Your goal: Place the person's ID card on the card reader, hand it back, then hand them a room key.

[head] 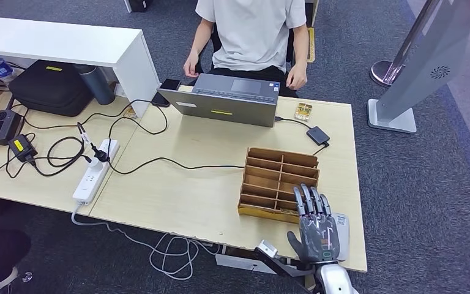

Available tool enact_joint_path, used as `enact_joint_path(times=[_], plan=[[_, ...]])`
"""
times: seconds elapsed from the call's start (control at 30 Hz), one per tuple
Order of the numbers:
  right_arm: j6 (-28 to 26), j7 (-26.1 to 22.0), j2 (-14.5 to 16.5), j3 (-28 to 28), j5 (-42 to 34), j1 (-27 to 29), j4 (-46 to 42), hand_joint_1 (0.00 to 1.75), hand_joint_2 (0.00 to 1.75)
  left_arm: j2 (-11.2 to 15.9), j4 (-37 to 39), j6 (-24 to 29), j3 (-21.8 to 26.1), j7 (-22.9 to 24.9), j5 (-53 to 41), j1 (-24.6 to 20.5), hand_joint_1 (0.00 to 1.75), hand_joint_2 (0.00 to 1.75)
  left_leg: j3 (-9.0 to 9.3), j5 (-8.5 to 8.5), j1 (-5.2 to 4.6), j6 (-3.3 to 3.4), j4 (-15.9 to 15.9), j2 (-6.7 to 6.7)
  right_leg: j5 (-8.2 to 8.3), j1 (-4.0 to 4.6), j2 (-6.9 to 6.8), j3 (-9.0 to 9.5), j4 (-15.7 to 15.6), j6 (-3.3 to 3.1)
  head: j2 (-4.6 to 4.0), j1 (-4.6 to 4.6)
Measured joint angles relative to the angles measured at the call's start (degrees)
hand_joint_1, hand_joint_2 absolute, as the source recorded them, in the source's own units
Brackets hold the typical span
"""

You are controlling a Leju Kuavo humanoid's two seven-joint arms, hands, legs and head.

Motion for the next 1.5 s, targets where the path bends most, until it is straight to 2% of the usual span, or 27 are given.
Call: enact_joint_path(times=[0.57,1.5], plan=[[1.30,0.19,1.72,-0.05,0.87,-2.26,0.13,0.00,1.75,0.10,0.00,0.05,-1.04,0.59,-0.30,-0.28,0.00,1.75,0.00,0.00,0.00,0.00,0.00,0.00,0.00,0.00,0.00,0.00,0.00,0.00,0.00,-0.01],[2.78,1.56,1.79,0.03,0.32,-2.04,2.93,0.00,1.75,0.25,0.00,0.05,-1.73,0.59,0.25,-0.34,0.00,1.75,0.00,0.00,0.00,0.00,0.00,0.00,0.00,0.00,0.01,-0.02,0.00,0.00,0.00,0.00]])
